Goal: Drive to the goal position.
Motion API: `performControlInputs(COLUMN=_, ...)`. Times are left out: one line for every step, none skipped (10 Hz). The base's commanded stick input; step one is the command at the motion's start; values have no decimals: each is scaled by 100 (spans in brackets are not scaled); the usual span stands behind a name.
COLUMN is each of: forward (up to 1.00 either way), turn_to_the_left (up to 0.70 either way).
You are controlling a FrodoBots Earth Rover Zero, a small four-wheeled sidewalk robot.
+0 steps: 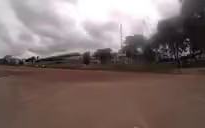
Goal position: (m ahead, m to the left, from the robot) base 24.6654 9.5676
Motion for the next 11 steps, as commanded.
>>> performControlInputs(forward=70, turn_to_the_left=0)
performControlInputs(forward=70, turn_to_the_left=0)
performControlInputs(forward=70, turn_to_the_left=0)
performControlInputs(forward=70, turn_to_the_left=0)
performControlInputs(forward=70, turn_to_the_left=0)
performControlInputs(forward=70, turn_to_the_left=0)
performControlInputs(forward=70, turn_to_the_left=0)
performControlInputs(forward=70, turn_to_the_left=0)
performControlInputs(forward=70, turn_to_the_left=0)
performControlInputs(forward=70, turn_to_the_left=0)
performControlInputs(forward=70, turn_to_the_left=0)
